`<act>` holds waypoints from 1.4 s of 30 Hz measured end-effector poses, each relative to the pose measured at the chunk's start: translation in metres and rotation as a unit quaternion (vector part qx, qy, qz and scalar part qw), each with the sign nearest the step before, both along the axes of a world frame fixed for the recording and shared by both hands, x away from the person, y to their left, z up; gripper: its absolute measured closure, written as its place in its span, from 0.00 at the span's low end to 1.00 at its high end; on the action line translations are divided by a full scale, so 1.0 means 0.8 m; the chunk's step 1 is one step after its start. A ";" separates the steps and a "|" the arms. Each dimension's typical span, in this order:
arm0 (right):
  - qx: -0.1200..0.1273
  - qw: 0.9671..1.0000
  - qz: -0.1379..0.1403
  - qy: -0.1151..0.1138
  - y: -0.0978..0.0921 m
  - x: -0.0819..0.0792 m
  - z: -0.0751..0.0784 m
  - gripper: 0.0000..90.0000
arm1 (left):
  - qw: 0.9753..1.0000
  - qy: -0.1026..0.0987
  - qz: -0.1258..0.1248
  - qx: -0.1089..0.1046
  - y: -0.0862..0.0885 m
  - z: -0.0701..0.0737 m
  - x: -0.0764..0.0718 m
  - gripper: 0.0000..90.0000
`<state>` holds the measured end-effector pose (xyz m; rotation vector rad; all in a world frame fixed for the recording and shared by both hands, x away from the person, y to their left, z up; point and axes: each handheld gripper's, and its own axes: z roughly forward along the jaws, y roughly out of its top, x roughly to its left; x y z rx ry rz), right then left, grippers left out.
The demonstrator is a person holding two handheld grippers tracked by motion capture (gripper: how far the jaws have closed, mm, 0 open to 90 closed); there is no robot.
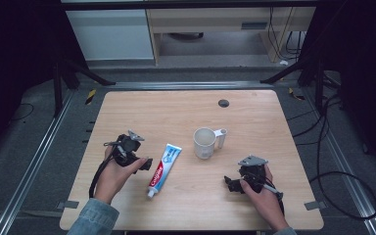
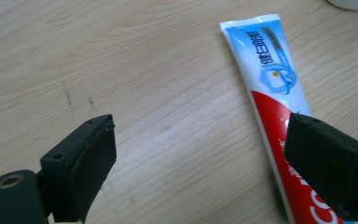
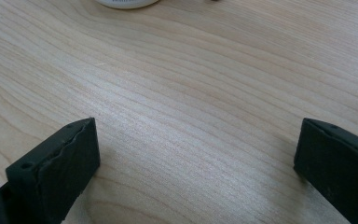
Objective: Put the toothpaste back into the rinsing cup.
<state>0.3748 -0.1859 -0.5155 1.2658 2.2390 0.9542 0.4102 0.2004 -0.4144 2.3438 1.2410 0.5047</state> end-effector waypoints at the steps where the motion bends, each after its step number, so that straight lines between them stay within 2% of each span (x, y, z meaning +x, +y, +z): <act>1: 0.000 1.000 0.000 0.000 0.000 0.000 0.000 0.00 | 1.000 0.006 -0.007 -0.002 -0.005 0.001 0.001 0.10; 2: 0.000 1.000 0.000 0.000 0.000 0.000 0.000 0.00 | 1.000 0.008 -0.012 -0.005 -0.011 0.003 0.003 0.11; 4: 0.000 1.000 0.000 0.000 0.000 0.000 0.000 0.00 | 1.000 0.014 -0.028 0.004 -0.029 0.007 0.007 0.11; 6: 0.000 1.000 0.000 0.000 0.000 0.000 0.000 0.00 | 0.999 0.017 -0.033 0.008 -0.035 0.007 0.009 0.11; 7: 0.000 1.000 0.000 0.000 0.000 0.000 0.000 0.00 | 0.999 0.027 -0.042 0.014 -0.046 0.005 0.014 0.12; 11: 0.000 1.000 0.000 0.000 0.000 0.000 0.000 0.00 | 0.998 0.040 -0.047 0.019 -0.058 0.002 0.020 0.14; 13: -0.001 1.000 0.000 -0.001 0.000 0.000 0.000 0.00 | 0.997 0.049 -0.050 0.029 -0.069 -0.002 0.025 0.18; 17: -0.001 1.000 0.001 -0.001 0.000 0.001 0.000 0.00 | 0.997 0.061 -0.046 0.028 -0.078 -0.008 0.031 0.21; 18: -0.001 1.000 0.001 -0.001 0.000 0.001 0.000 0.00 | 0.997 0.061 -0.046 0.028 -0.078 -0.008 0.031 0.22; 19: -0.001 1.000 0.001 -0.001 0.000 0.001 0.000 0.00 | 0.996 0.072 -0.047 0.024 -0.083 -0.014 0.034 0.24; 21: 0.000 1.000 0.000 -0.001 0.000 0.000 0.000 0.00 | 0.996 0.076 -0.047 0.027 -0.085 -0.017 0.036 0.25; 23: 0.000 1.000 0.000 -0.001 0.000 0.000 0.000 0.00 | 0.995 0.090 -0.041 0.025 -0.086 -0.026 0.042 0.26; 25: 0.000 1.000 0.000 -0.001 0.000 0.000 0.000 0.00 | 0.993 0.106 -0.031 0.033 -0.087 -0.039 0.052 0.26; 27: -0.001 1.000 0.000 -0.001 0.000 0.000 0.000 0.00 | 0.993 0.111 -0.030 0.032 -0.088 -0.043 0.054 0.27; 29: -0.001 1.000 0.001 -0.001 0.000 0.001 0.000 0.00 | 0.991 0.121 -0.030 0.041 -0.089 -0.051 0.059 0.29; 33: -0.001 1.000 0.001 -0.001 0.000 0.001 0.000 0.00 | 0.990 0.134 -0.023 0.033 -0.092 -0.061 0.066 0.31; 42: 0.000 1.000 0.000 -0.001 0.000 0.001 0.000 0.00 | 0.988 0.152 -0.029 0.032 -0.097 -0.067 0.070 0.41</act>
